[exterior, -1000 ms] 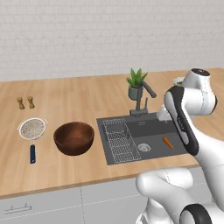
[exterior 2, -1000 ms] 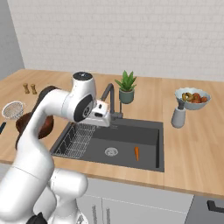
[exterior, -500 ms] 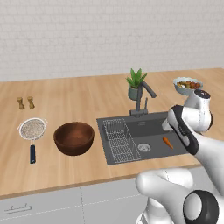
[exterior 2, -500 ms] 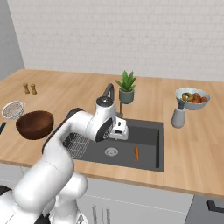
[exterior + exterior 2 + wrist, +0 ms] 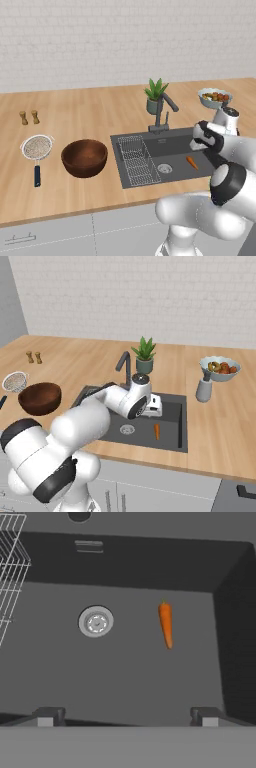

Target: Pick the carrot from the sink and place it in the bowl. Then pick the bowl and place it in the microwave. Then close the microwave door and press the start button.

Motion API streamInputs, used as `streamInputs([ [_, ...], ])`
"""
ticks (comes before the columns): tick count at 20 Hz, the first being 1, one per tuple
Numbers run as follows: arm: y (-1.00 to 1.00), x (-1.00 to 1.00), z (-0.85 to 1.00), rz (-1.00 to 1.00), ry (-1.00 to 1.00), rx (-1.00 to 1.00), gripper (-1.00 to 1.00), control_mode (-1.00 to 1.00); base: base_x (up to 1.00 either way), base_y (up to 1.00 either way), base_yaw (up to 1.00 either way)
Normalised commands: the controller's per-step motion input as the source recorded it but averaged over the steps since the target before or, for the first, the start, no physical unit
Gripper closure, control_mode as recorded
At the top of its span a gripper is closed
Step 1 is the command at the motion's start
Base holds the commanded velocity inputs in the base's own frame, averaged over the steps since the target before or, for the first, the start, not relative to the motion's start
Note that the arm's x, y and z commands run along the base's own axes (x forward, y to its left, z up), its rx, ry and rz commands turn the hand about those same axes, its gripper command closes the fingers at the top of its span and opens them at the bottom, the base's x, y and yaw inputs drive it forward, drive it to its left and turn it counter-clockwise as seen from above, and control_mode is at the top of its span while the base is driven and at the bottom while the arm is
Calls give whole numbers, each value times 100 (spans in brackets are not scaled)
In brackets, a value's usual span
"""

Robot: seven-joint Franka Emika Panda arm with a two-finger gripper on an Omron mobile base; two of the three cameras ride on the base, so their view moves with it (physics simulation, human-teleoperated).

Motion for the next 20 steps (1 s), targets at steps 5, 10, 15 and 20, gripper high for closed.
streamInputs([
  [5, -40, 33, -11, 5, 7, 0, -100, -100, 0, 0, 0],
  [10, -14, 23, -11, 0, 2, 0, -100, -100, 0, 0, 0],
  [15, -5, 42, -28, 0, 2, 0, -100, -100, 0, 0, 0],
  [20, -4, 26, -29, 0, 4, 0, -100, -100, 0, 0, 0],
])
